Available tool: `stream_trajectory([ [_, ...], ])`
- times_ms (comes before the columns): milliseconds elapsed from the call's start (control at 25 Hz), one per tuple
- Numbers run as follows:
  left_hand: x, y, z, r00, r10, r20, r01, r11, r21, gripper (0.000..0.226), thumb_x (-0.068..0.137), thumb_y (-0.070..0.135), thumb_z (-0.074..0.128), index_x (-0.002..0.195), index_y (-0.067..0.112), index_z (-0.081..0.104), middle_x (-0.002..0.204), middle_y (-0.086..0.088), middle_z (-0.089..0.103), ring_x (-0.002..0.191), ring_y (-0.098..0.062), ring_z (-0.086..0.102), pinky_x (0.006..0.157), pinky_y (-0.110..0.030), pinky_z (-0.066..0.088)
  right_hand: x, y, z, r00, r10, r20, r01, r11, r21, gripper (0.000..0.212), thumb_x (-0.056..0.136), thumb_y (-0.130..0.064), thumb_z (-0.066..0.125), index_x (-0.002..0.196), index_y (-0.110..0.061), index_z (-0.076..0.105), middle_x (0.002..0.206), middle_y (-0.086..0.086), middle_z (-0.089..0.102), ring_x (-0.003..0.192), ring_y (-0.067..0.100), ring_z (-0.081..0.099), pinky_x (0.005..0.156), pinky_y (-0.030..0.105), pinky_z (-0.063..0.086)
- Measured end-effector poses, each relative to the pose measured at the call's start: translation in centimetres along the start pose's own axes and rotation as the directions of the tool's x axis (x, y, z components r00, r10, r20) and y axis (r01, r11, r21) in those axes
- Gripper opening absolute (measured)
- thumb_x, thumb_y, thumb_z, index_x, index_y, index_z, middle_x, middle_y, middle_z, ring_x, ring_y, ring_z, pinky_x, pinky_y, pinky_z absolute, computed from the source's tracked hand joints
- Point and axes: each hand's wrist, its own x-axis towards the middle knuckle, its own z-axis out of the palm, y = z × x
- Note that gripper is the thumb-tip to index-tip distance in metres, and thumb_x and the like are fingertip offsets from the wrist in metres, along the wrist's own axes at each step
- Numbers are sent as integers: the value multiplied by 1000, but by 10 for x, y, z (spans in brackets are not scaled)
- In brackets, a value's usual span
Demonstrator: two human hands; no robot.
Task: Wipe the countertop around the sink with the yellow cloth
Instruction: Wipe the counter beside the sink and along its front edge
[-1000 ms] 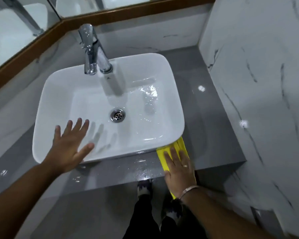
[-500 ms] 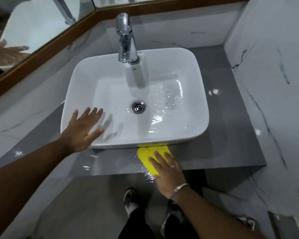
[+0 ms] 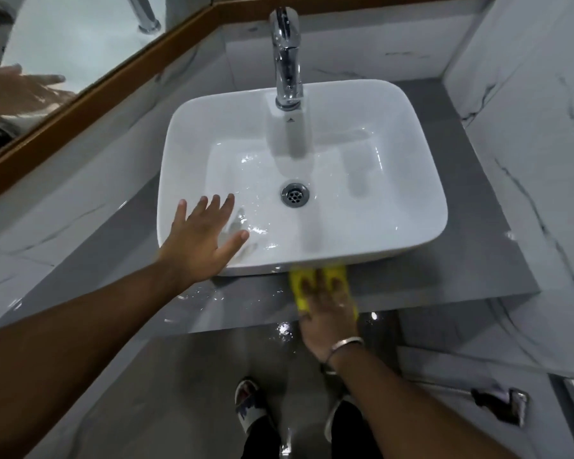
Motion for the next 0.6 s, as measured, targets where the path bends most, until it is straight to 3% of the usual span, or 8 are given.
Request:
stream_trajectory([
  [80, 5, 8, 3, 1000, 3, -2, -3, 1000, 2, 77, 91, 67, 15, 151, 18, 15, 153, -11, 33, 144, -32, 22, 117, -56, 5, -1, -9, -6, 993, -115, 35, 114, 993, 20, 59, 74, -43, 40, 132, -33, 43, 140, 0, 50, 121, 32, 52, 92, 41, 48],
  [160, 7, 18, 4, 1000, 0, -6, 0, 1000, 26, 76, 91, 66, 16, 151, 19, 15, 154, -12, 32, 143, -32, 22, 117, -55, 4, -2, 33, -8, 981, -188, -49, 182, 977, -115, 57, 81, -45, 36, 136, -34, 34, 140, -1, 49, 118, 33, 55, 87, 41, 51],
  [240, 5, 15, 5, 1000, 7, -25, -6, 998, 57, 75, 91, 65, 18, 151, 21, 13, 155, -12, 30, 144, -34, 22, 118, -56, 3, -7, 77, -14, 996, 21, -89, -35, 987, -156, 54, 88, -45, 28, 141, -33, 28, 143, 7, 44, 120, 40, 51, 97, 46, 45],
  [320, 6, 14, 8, 998, 11, -54, -7, 996, 85, 74, 90, 65, 18, 151, 23, 12, 156, -12, 28, 144, -36, 21, 118, -56, 2, -8, 92, -20, 908, 390, -153, -397, 918, -14, 58, 84, -46, 28, 136, -26, 41, 142, 15, 45, 119, 44, 47, 98, 52, 42],
  [400, 7, 12, 11, 998, 15, -59, -10, 996, 90, 74, 89, 64, 18, 151, 23, 12, 156, -12, 28, 144, -37, 21, 118, -56, 1, 2, 47, -11, 858, 494, -138, -492, 869, 51, 63, 77, -43, 30, 134, -21, 46, 144, 15, 42, 124, 43, 43, 102, 54, 36],
  [480, 9, 10, 12, 999, 13, -35, -10, 996, 90, 76, 87, 64, 17, 150, 22, 11, 155, -13, 29, 143, -36, 20, 117, -57, 1, 3, -29, 10, 985, 150, -82, -147, 988, 41, 61, 78, -35, 37, 138, -25, 39, 147, 9, 38, 132, 39, 37, 107, 58, 27],
  [520, 9, 9, 12, 1000, 9, -21, -7, 997, 82, 77, 87, 64, 16, 151, 22, 11, 155, -13, 29, 143, -35, 20, 117, -57, 1, -1, -65, 22, 994, -107, -36, 107, 994, -10, 61, 79, -34, 40, 140, -29, 35, 147, 7, 39, 134, 39, 35, 107, 57, 28],
  [600, 9, 6, 13, 1000, 2, -17, -1, 998, 65, 78, 87, 65, 16, 151, 21, 11, 154, -14, 29, 144, -35, 19, 117, -57, 0, -8, -104, 29, 924, -381, 20, 381, 924, -26, 56, 82, -39, 43, 137, -36, 36, 147, 2, 41, 129, 38, 42, 96, 46, 43],
])
